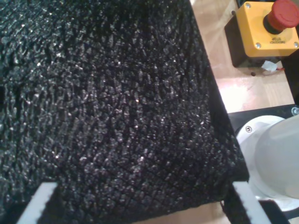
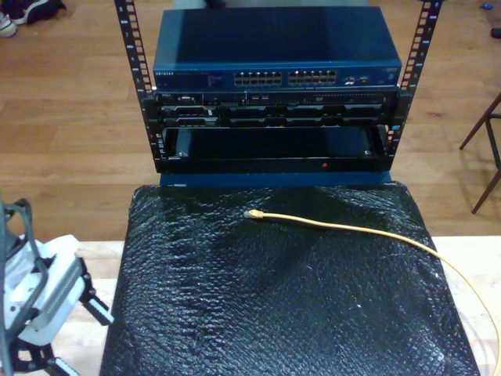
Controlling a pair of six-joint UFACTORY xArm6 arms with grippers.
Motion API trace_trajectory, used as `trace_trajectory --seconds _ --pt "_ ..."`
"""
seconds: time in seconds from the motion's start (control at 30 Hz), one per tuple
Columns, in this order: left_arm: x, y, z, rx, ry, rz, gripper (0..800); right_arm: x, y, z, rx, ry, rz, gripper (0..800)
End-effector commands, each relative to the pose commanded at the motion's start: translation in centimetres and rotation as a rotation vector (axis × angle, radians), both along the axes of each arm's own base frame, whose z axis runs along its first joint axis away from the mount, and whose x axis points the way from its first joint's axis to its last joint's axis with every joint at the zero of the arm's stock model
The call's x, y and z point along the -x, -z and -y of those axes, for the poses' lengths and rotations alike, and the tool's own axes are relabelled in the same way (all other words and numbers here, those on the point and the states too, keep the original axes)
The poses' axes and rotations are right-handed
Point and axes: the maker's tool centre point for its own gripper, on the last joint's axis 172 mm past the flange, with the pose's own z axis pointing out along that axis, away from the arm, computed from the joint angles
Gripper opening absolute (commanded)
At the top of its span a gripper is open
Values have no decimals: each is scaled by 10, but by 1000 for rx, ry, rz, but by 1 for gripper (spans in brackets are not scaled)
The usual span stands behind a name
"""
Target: Grab the cable and plug it in
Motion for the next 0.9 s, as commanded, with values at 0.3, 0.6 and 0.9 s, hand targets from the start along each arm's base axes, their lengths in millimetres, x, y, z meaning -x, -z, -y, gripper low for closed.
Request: trace_trajectory --seconds 0.3,0.6,0.9 --pt "-11 -4 32 -25 31 -12 800 -33 6 -33 43 -27 -3 793" --pt "-34 -10 55 -82 43 0 800 -57 17 -70 92 -62 -27 793" --pt "-56 -6 50 -99 21 40 800 -74 49 -112 233 -134 -78 793"
